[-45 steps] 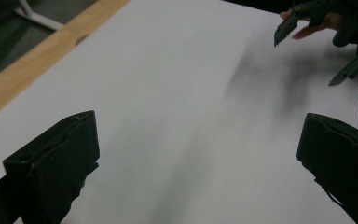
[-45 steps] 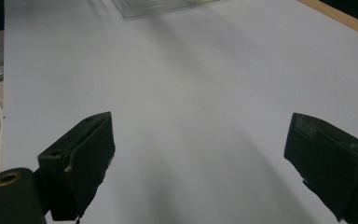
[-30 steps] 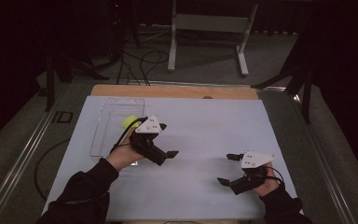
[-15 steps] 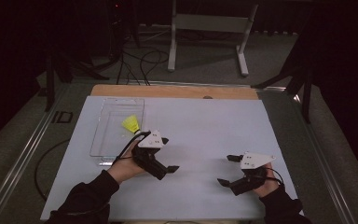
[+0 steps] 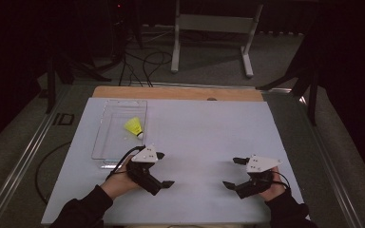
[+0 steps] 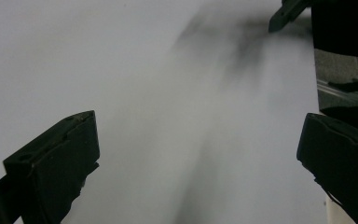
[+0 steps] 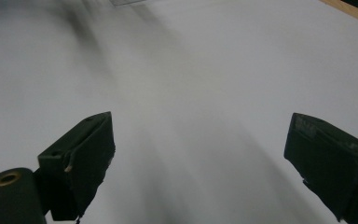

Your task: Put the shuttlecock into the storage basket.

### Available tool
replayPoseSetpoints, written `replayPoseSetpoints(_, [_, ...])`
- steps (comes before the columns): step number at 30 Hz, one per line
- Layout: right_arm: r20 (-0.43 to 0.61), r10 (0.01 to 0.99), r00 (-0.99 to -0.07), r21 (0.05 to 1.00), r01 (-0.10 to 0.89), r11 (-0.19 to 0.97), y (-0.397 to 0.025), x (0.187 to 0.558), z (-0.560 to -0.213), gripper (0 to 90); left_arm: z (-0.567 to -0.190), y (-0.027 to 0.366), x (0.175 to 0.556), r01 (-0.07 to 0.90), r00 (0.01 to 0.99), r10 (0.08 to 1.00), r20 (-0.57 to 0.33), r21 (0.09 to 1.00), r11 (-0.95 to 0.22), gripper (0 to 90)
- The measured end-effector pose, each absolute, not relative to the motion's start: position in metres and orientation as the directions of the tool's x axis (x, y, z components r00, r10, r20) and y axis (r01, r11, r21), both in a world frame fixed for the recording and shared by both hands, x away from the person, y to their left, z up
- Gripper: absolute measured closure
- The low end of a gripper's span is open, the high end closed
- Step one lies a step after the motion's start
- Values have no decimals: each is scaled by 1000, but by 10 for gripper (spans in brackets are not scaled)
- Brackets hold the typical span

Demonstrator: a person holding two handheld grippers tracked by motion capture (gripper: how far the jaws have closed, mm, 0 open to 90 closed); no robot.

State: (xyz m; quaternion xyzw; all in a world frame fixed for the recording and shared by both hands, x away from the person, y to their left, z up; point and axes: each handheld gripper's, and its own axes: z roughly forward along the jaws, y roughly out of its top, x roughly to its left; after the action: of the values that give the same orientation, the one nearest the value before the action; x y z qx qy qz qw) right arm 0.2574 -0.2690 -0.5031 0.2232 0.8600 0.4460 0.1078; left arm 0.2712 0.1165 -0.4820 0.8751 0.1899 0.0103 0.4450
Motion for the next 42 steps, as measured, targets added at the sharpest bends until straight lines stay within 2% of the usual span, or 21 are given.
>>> replayPoseSetpoints(10, [34, 502, -864, 815, 314, 486, -278, 254, -509, 85, -500, 135, 253, 341, 921, 362, -146, 752, -563, 0])
replayPoseSetpoints(22, [36, 526, -850, 816, 329, 475, -286, 250, -511, 85, -509, 161, 237, 383, 890, 434, -140, 748, -542, 0])
replayPoseSetpoints(42, [25, 542, -840, 814, 332, 477, -288, 251, -515, 85, -521, 212, 230, 498, 769, 627, -125, 733, -463, 0])
